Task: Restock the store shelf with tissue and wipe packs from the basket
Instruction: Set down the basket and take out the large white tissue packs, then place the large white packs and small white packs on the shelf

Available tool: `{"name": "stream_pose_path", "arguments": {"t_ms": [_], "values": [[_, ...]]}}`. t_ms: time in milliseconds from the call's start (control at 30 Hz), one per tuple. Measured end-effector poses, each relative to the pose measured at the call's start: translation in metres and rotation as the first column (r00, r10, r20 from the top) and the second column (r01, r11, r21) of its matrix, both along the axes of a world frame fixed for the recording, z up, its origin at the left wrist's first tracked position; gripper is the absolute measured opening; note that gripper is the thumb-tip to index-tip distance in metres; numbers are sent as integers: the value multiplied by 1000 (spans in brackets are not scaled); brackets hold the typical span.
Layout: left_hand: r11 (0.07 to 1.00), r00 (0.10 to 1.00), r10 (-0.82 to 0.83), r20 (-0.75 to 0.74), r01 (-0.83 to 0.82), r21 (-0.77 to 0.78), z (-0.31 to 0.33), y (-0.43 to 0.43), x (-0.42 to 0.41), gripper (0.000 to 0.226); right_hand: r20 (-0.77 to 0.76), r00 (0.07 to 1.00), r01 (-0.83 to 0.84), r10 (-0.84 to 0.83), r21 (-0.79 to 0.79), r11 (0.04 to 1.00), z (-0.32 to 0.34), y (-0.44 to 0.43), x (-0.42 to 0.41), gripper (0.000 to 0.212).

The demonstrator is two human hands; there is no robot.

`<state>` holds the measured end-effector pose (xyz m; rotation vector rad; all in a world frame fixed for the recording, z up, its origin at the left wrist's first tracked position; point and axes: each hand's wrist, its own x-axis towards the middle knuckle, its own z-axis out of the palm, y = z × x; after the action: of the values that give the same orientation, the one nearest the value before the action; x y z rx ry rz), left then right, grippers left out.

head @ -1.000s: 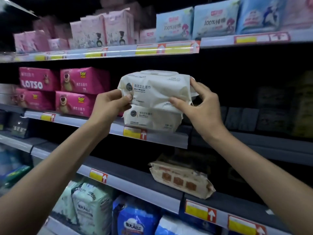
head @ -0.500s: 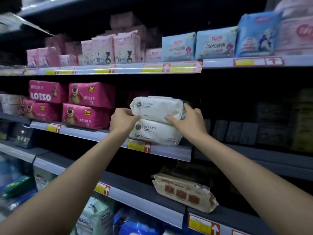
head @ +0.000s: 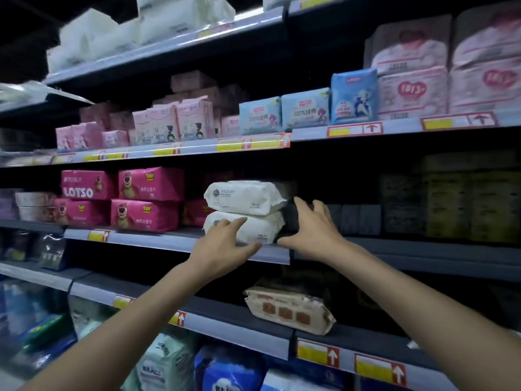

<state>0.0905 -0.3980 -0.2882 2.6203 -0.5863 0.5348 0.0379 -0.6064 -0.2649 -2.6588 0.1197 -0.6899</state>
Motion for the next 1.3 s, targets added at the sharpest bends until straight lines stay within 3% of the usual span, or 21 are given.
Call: {"name": "stream_pose_path", "arguments": {"t_ms": [67,200,467,733,900,1067,1167,1300], "values": [[996,998,-47,34,45,73,-11,-12,-17,89,-17,1000,23,-24,-28,999,-11,-13,-28,120],[977,983,-184,30,179,114,-41,-40,-57,94,-107,994,16,-27,-98,995,-59,-50,-83,132],[914,932,-362,-24,359,186,-138,-110,-102,103,-276,952,99,-133,-134,986,-157,-131,-173,136],[843,874,-423,-240,477,248,-264,-157,-136,108,-418,898,106,-139,-101,989,-262,-179,-226,137],[757,810,-450,-377,570,321,-346,-166,-152,106,-622,769,106,-150,-107,989,-342,-192,-253,130],[674,744,-426,-515,641,367,-390,-176,-165,101,-748,635,154,-190,-118,981,-403,-204,-260,123],[695,699,-400,-592,653,301,-407,-180,-169,98,-817,538,231,-208,-94,968,-439,-209,-265,103],[800,631,-399,-666,595,85,-416,-193,-179,69,-824,489,324,-287,-134,936,-473,-205,-270,82]]}}
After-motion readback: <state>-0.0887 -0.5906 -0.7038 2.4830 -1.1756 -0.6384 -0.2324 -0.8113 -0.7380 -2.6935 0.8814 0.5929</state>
